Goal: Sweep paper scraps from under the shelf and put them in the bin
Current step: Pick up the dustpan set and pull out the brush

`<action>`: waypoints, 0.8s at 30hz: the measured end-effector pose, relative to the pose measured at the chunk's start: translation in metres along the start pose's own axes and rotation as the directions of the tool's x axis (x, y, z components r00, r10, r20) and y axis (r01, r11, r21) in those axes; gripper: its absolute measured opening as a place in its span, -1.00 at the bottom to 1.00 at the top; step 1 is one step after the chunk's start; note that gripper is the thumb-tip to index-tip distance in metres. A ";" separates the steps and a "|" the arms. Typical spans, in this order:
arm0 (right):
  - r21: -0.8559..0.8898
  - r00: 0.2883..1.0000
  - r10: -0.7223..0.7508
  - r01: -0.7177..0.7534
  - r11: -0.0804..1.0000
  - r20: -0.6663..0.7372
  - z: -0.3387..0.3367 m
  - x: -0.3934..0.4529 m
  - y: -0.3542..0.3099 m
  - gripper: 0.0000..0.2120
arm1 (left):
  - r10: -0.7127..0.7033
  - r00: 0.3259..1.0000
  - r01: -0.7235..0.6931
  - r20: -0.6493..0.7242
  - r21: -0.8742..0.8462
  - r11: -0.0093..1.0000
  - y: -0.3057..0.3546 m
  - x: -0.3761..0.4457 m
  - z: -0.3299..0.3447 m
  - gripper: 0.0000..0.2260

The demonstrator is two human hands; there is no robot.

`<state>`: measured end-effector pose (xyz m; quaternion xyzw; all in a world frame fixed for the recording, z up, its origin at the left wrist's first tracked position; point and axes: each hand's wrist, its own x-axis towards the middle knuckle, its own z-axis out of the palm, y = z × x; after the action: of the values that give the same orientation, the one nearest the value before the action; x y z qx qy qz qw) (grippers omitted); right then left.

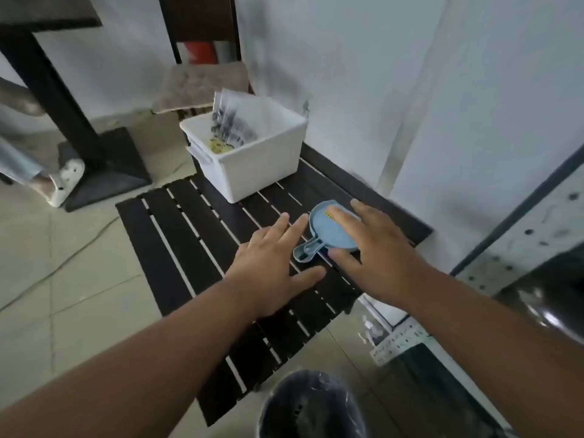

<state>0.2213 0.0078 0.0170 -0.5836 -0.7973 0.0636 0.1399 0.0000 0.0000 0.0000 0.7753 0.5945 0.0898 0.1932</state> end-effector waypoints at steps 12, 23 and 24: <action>0.155 0.995 0.096 -0.100 0.983 0.036 0.070 -0.023 -0.007 -0.59 | 0.101 0.973 -0.191 -0.207 -0.479 0.857 -0.001 0.015 0.077 -0.75; 0.296 0.996 0.087 -0.076 0.952 -0.027 0.000 -0.124 -0.063 -0.65 | 0.164 0.935 -0.334 -0.315 -0.624 0.706 0.050 -0.111 0.067 -0.56; 0.265 0.996 0.090 -0.082 0.961 -0.017 -0.005 -0.136 -0.069 -0.70 | 0.173 0.933 -0.342 -0.316 -0.619 0.707 0.052 -0.122 0.068 -0.55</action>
<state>0.1979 -0.1425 0.0193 -0.5946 -0.7536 0.1670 0.2252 0.0375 -0.1416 -0.0297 0.7145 0.4267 0.4127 0.3702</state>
